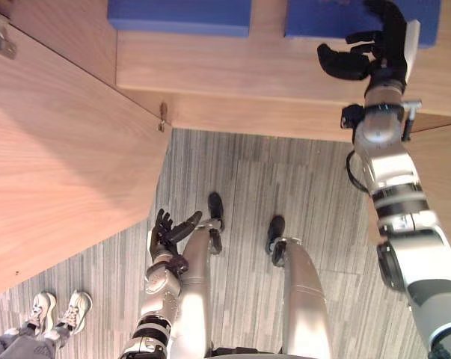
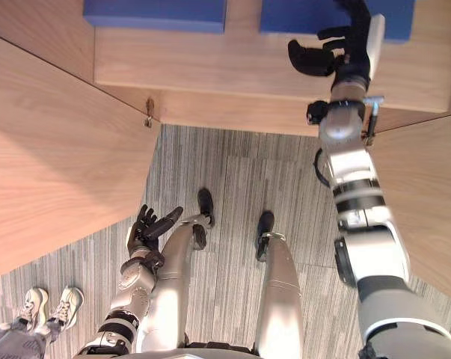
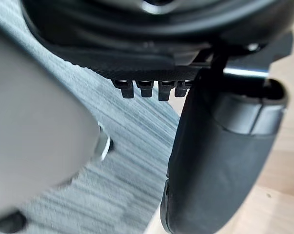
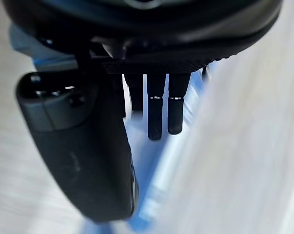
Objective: Walk over to the cabinet, pick up the folder, carry it to the office cabinet, place the folder inside the office cabinet, then close the office cabinet door
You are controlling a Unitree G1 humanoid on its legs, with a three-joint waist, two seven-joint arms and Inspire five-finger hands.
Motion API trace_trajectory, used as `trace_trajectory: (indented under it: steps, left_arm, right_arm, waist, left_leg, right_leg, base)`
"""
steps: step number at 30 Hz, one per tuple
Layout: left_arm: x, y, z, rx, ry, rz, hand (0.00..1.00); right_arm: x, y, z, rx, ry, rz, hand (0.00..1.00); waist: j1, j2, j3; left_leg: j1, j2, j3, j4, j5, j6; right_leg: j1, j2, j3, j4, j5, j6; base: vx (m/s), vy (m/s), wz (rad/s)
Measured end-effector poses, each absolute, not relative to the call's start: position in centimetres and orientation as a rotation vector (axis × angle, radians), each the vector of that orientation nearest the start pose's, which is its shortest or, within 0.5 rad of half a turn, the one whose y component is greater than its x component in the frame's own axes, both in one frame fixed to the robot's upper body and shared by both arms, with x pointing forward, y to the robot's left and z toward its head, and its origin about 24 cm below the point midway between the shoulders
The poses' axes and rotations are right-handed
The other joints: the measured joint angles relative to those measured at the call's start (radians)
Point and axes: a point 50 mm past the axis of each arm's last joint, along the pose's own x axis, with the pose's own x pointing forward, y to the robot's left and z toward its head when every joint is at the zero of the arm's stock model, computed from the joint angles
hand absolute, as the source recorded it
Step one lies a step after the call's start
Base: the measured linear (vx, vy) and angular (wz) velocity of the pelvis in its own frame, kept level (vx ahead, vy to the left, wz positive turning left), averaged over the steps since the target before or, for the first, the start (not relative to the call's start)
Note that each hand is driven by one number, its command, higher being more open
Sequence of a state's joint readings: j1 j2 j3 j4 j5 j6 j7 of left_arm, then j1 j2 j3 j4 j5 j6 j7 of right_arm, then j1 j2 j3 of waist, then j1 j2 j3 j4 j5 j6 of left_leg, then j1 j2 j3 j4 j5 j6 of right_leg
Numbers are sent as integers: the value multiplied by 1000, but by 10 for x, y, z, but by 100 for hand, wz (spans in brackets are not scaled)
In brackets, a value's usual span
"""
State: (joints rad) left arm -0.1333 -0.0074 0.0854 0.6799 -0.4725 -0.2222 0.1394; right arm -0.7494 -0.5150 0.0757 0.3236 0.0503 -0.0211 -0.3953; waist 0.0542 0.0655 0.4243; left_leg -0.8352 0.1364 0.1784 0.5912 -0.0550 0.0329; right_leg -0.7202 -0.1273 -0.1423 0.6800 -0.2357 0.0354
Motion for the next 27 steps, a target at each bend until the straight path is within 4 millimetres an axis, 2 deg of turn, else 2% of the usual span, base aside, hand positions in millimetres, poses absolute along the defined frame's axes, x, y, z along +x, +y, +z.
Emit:
trace_trajectory:
  steps: [1,3,4,6,7,9,12,13,15,18,21,24,25,27]
  left_arm:
    - [241,171,-64,-441,355,357,100]
    - [227,175,-74,-432,394,357,100]
    - [223,176,-77,-428,404,358,100]
    - [211,180,-87,-387,459,341,100]
    - [205,183,-94,-347,500,327,100]
    - [198,188,-100,-319,539,330,100]
    - [176,197,-117,-261,652,339,100]
    - [173,198,-120,-249,669,336,100]
    - [153,203,-130,-214,737,350,100]
    - [139,209,-135,-191,775,373,100]
    - [133,213,-137,-175,793,391,100]
    - [127,215,-140,-166,817,400,100]
    - [124,214,-141,-166,833,400,100]
    - [118,214,-143,-165,856,403,100]
  right_arm:
    - [352,-213,222,-366,-535,-338,100]
    - [332,-193,182,-327,-510,-201,100]
    - [328,-189,170,-318,-490,-171,100]
    - [314,-177,128,-303,-375,-74,100]
    - [305,-173,101,-309,-281,-21,100]
    - [299,-170,78,-302,-198,6,100]
    - [271,-170,15,-319,36,21,100]
    - [264,-170,5,-325,77,21,100]
    - [236,-168,-37,-342,251,19,100]
    - [208,-170,-74,-329,430,-6,100]
    - [179,-184,-106,-275,629,-117,100]
    - [159,-198,-123,-254,746,-202,100]
    - [145,-206,-131,-234,813,-262,100]
    - [132,-213,-137,-201,874,-315,100]
  waist:
    - [-3,0,0]
    - [-27,-6,0]
    - [-29,-10,-2]
    - [-36,-18,-6]
    - [-39,-23,-9]
    - [-41,-35,-17]
    - [-50,-60,-69]
    - [-51,-64,-79]
    - [-61,-77,-152]
    - [-71,-83,-211]
    - [-71,-82,-253]
    - [-76,-84,-271]
    - [-77,-87,-275]
    - [-77,-87,-282]
  left_leg:
    - [26,2,5,-4,-10,1]
    - [141,1,27,-51,-18,-4]
    - [169,0,33,-66,-17,-5]
    - [261,-7,42,-128,-6,-11]
    - [313,-10,44,-172,7,-14]
    - [354,-12,52,-217,20,-15]
    - [450,-27,59,-305,44,-16]
    - [472,-31,61,-320,44,-16]
    - [545,-47,72,-389,52,-22]
    - [638,-66,86,-484,78,-26]
    - [732,-84,110,-603,123,-31]
    - [788,-95,115,-671,153,-31]
    - [808,-102,111,-680,157,-29]
    - [820,-106,110,-685,157,-29]
  right_leg:
    - [26,2,3,-8,-2,1]
    - [131,4,11,-59,-2,4]
    - [154,4,14,-73,0,6]
    - [239,10,20,-133,16,11]
    - [290,18,21,-189,35,11]
    - [331,25,24,-240,53,11]
    - [434,31,26,-349,87,24]
    - [459,30,27,-368,90,27]
    - [537,29,30,-457,113,35]
    - [618,29,38,-538,143,42]
    - [668,28,58,-580,160,46]
    - [695,26,62,-594,164,46]
    - [710,25,59,-600,164,46]
    - [726,22,59,-607,164,46]
  base:
    - [6,-17,-19]
    - [17,-17,-16]
    - [34,-20,-18]
    - [82,-23,-12]
    - [103,-21,-9]
    - [117,-17,-11]
    - [190,-12,-4]
    - [198,13,-1]
    - [165,27,-6]
    - [151,17,-11]
    - [59,13,-19]
    - [-9,29,-9]
    - [-38,50,2]
    - [-52,39,2]
